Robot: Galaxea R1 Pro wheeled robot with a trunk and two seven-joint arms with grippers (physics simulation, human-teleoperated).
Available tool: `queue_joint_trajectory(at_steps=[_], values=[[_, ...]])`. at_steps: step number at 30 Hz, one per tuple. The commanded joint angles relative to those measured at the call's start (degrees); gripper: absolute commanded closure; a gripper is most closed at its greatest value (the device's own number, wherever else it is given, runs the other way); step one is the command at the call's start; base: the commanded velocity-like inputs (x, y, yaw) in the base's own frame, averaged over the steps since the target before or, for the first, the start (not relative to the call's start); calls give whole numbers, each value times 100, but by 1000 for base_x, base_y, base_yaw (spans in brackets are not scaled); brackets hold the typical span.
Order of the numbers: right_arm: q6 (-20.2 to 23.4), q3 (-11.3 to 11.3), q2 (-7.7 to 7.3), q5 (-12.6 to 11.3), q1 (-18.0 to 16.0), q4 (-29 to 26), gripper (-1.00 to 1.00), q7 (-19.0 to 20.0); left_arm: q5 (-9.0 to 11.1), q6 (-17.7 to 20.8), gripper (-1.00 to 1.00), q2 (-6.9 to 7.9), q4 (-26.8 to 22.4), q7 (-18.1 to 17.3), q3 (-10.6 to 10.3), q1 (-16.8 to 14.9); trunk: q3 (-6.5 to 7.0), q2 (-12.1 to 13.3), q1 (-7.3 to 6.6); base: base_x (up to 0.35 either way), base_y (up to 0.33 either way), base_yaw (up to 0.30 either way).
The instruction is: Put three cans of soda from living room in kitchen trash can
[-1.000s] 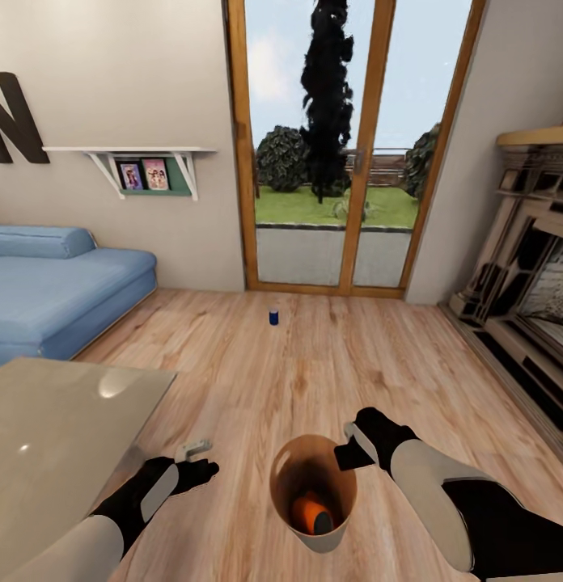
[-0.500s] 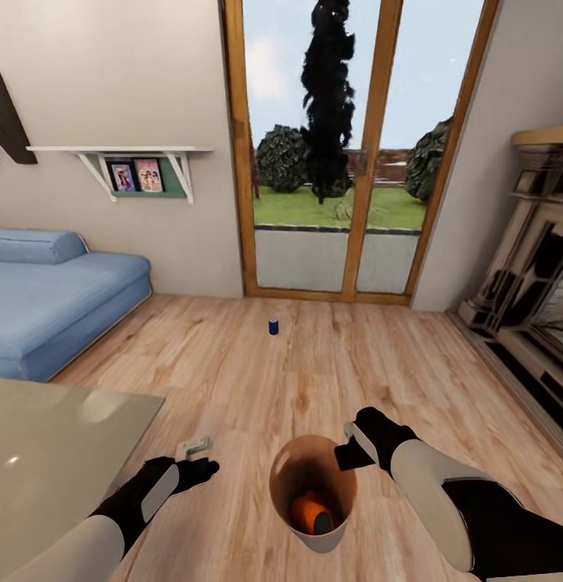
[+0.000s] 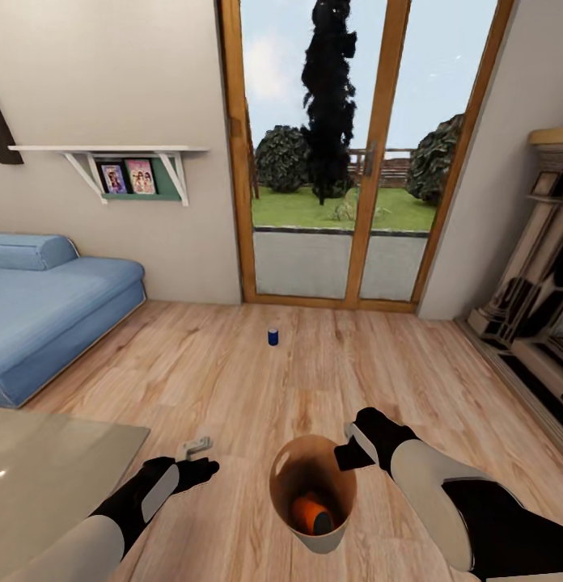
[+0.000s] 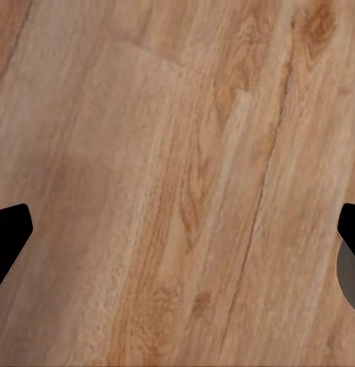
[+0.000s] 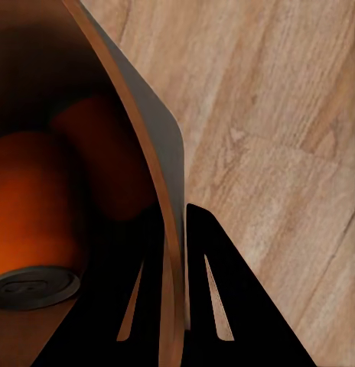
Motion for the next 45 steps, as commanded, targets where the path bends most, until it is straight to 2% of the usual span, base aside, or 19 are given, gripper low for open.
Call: queue_joint_trajectory(at_steps=[1,45], values=[[3,-64,1,-91,-3,-1,100,41,0,0,-100,0,1,0,0,0,1,0,0,346,0,0],[3,-64,1,-92,-3,-1,100,41,0,-9,-100,0,1,0,0,0,1,0,0,346,0,0]])
